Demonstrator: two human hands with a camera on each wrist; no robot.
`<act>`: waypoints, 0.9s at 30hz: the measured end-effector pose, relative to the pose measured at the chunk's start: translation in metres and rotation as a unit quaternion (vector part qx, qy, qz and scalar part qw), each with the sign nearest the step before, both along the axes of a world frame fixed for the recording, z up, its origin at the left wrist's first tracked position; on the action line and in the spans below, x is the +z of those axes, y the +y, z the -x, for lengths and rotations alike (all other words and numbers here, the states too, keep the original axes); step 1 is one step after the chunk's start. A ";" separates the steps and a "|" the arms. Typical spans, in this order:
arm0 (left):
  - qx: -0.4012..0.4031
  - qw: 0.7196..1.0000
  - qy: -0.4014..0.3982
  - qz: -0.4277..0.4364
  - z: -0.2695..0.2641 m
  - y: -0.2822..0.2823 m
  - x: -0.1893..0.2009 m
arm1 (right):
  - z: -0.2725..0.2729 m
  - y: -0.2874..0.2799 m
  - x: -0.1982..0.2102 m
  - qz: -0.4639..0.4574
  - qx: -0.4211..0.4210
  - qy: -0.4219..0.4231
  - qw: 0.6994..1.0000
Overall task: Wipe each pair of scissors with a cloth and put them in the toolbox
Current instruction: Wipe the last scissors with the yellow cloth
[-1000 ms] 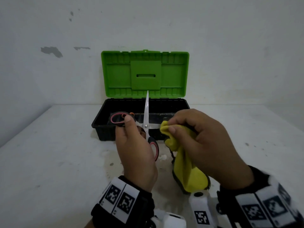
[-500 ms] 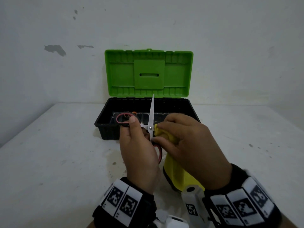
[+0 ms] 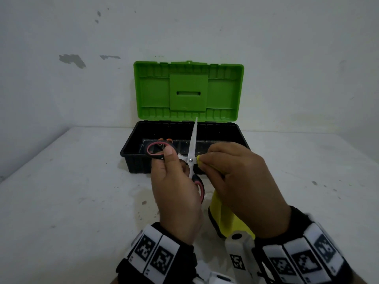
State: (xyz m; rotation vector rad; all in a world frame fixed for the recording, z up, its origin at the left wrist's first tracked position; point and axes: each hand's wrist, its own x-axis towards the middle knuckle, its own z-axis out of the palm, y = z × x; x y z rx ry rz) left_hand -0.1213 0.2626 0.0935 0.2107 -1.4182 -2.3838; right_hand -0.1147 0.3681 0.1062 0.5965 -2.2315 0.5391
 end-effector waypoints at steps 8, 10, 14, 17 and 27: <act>-0.014 1.000 0.008 0.020 -0.002 -0.004 0.001 | -0.004 0.005 -0.001 0.013 0.006 0.002 1.000; -0.011 1.000 0.007 0.023 -0.002 -0.004 0.001 | -0.005 0.007 -0.002 0.018 -0.004 0.004 1.000; -0.006 0.999 0.010 0.053 0.002 -0.003 -0.005 | -0.005 -0.004 -0.001 0.021 0.009 0.010 1.000; -0.007 0.999 -0.004 0.050 0.001 -0.003 -0.003 | -0.007 -0.007 0.000 0.025 0.022 0.010 0.999; 0.002 0.998 -0.025 0.049 0.004 -0.011 0.010 | 0.000 0.010 -0.004 0.047 -0.014 -0.010 0.999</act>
